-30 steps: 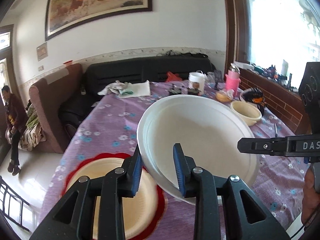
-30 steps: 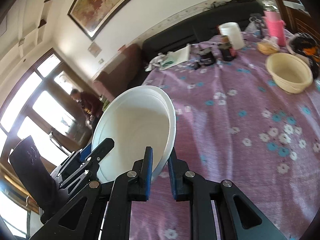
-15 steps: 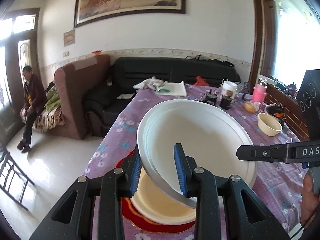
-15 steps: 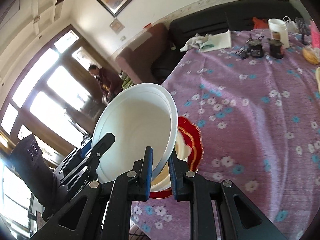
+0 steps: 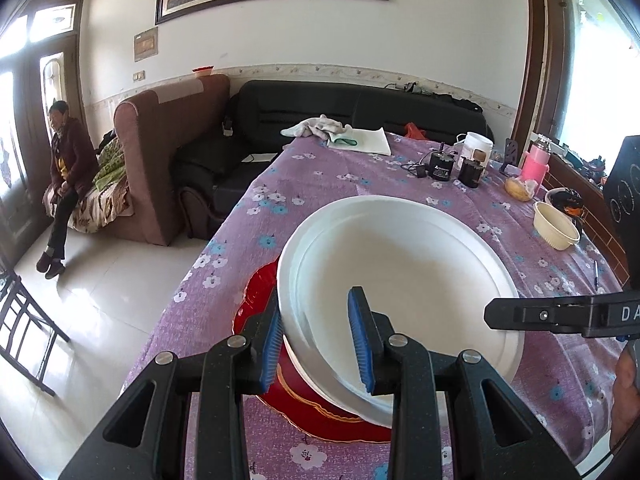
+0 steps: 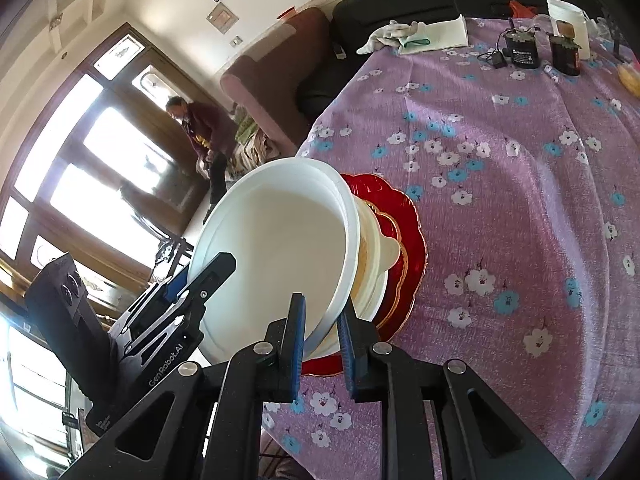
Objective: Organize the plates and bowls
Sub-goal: 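Carry the white foam bowl with both grippers over the bowl stack, then lower the white foam bowl onto the stack and open both grippers, then grasp the beige ribbed plate rim with the right gripper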
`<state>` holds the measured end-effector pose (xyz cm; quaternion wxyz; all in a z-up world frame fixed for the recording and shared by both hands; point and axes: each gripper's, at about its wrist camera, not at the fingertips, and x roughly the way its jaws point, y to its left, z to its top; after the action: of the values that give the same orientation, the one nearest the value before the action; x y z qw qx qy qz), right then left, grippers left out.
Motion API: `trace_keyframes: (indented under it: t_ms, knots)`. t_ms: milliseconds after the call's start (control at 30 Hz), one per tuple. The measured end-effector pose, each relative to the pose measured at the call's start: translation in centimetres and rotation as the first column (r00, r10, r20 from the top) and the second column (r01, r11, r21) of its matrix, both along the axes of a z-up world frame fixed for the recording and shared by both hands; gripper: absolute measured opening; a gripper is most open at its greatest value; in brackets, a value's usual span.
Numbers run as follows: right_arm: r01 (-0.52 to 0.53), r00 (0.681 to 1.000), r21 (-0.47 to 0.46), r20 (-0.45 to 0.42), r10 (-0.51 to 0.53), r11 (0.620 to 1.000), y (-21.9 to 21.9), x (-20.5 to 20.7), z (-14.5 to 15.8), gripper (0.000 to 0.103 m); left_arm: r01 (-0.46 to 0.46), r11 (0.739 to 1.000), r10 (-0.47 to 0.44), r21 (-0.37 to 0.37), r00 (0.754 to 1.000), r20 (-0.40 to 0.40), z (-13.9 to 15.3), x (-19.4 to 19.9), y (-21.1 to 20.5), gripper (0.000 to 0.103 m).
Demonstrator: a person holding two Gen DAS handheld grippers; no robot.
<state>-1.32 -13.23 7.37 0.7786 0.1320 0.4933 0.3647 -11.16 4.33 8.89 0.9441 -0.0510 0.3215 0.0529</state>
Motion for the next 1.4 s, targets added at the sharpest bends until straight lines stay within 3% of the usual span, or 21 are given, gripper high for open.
trace_keyframes:
  t_ms: [233, 400, 467, 533, 633, 800, 933, 1067, 1200, 1300, 1400]
  knots:
    - [-0.017, 1.000, -0.015, -0.001, 0.017, 1.000, 0.3, -0.1, -0.1, 0.021, -0.016, 1.000, 0.016, 0.002, 1.000, -0.015, -0.3, 0.1, 0.2, 0.031]
    - [-0.027, 1.000, -0.011, 0.014, 0.027, 1.000, 0.3, -0.4, 0.4, 0.028, -0.024, 1.000, 0.024, 0.007, 1.000, -0.006, -0.1, -0.2, 0.4, 0.032]
    - [-0.028, 0.999, -0.007, 0.024, 0.028, 1.000, 0.1, -0.6, 0.7, 0.030, -0.031, 0.999, 0.031, 0.008, 1.000, 0.002, 0.1, -0.4, 0.7, 0.037]
    - [-0.025, 0.999, 0.000, 0.030, 0.025, 1.000, -0.2, -0.8, 0.9, 0.034, -0.044, 0.999, 0.043, 0.006, 0.999, 0.020, 0.5, -0.7, 0.8, 0.051]
    - [-0.014, 0.999, 0.026, 0.040, 0.013, 1.000, -1.3, -1.1, 1.5, 0.034, -0.043, 0.999, 0.043, 0.004, 0.998, 0.043, 1.3, -1.1, 0.8, 0.052]
    - [0.045, 0.997, 0.069, 0.062, -0.049, 0.997, -4.4, -1.2, 2.3, 0.036, 0.011, 1.000, -0.011, -0.004, 0.997, 0.077, 2.8, -1.3, -1.2, 0.052]
    - [0.124, 0.989, 0.103, 0.065, -0.131, 0.987, -8.4, -0.8, 2.1, 0.040, 0.107, 0.994, -0.109, 0.022, 0.990, 0.091, 3.8, -1.3, -5.2, 0.058]
    - [0.215, 0.974, 0.130, 0.037, -0.222, 0.968, -12.9, -0.3, 1.0, 0.040, 0.238, 0.970, -0.240, 0.040, 0.967, 0.081, 4.2, -0.7, -10.5, 0.062]
    - [0.331, 0.942, 0.146, 0.005, -0.335, 0.932, -18.8, 0.1, -0.3, 0.040, 0.394, 0.919, -0.394, 0.020, 0.919, 0.010, 2.4, 1.3, -16.6, 0.066]
    - [0.432, 0.901, 0.146, -0.023, -0.433, 0.890, -23.5, 0.3, -1.2, 0.040, 0.483, 0.875, -0.483, -0.008, 0.873, -0.068, -0.4, 3.5, -20.9, 0.066]
    - [0.558, 0.829, 0.118, -0.031, -0.558, 0.822, -28.9, 1.2, -1.7, 0.040, 0.513, 0.858, -0.511, -0.027, 0.846, -0.152, -3.4, 5.7, -23.9, 0.066]
